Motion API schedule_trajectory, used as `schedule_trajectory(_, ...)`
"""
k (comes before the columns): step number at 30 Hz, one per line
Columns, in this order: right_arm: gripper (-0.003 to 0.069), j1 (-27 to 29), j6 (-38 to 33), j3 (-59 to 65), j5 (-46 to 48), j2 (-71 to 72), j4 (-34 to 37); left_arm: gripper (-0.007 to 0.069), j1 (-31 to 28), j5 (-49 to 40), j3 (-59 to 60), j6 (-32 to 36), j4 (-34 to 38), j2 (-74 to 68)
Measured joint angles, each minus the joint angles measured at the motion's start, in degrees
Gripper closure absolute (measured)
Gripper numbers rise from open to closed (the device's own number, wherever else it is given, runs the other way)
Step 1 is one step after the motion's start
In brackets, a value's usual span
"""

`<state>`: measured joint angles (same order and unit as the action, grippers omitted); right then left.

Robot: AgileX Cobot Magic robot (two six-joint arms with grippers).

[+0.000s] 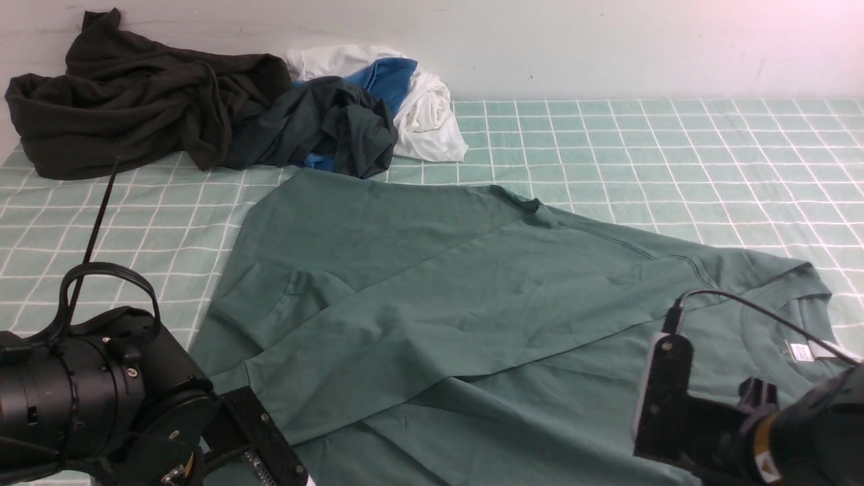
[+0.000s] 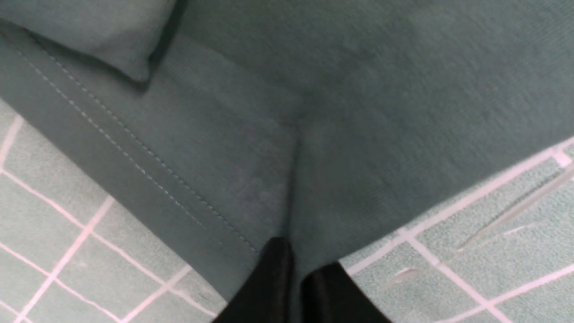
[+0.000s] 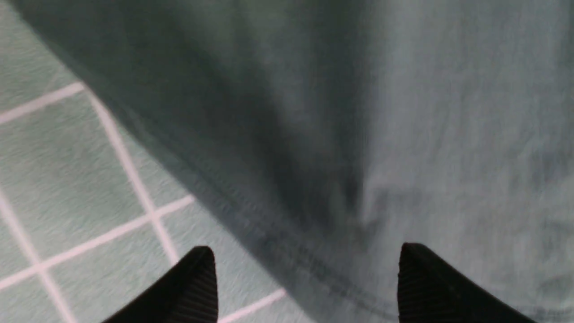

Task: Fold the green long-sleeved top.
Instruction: Use both arms simultaneously to clamp the lower edge of the clothing fabric

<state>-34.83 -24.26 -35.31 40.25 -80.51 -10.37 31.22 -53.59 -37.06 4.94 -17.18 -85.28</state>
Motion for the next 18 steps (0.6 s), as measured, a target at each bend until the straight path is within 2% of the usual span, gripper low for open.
schedule_trajectory(5,0.0201,-0.07,-0.01,-0.66,-2.27,-7.07,-2.77,0.0618,0.0,0.12,0.0,0.0,0.48,0.0)
schedule_trajectory(10,0.0297,-0.4,-0.01,-1.15,-1.36,-7.69,-2.34,0.0618,0.0,0.24,0.0,0.0,1.03,0.0)
schedule_trajectory(13,0.0398,-0.47,-0.01,-1.04,-1.14,-7.16,-2.05,0.0618,0.0,0.24,0.0,0.0,1.09,0.0)
schedule_trajectory(18,0.0614,-0.51,-0.01,-0.37,-1.85,-5.54,-3.53,0.0618,0.0,0.24,0.0,0.0,1.22,0.0)
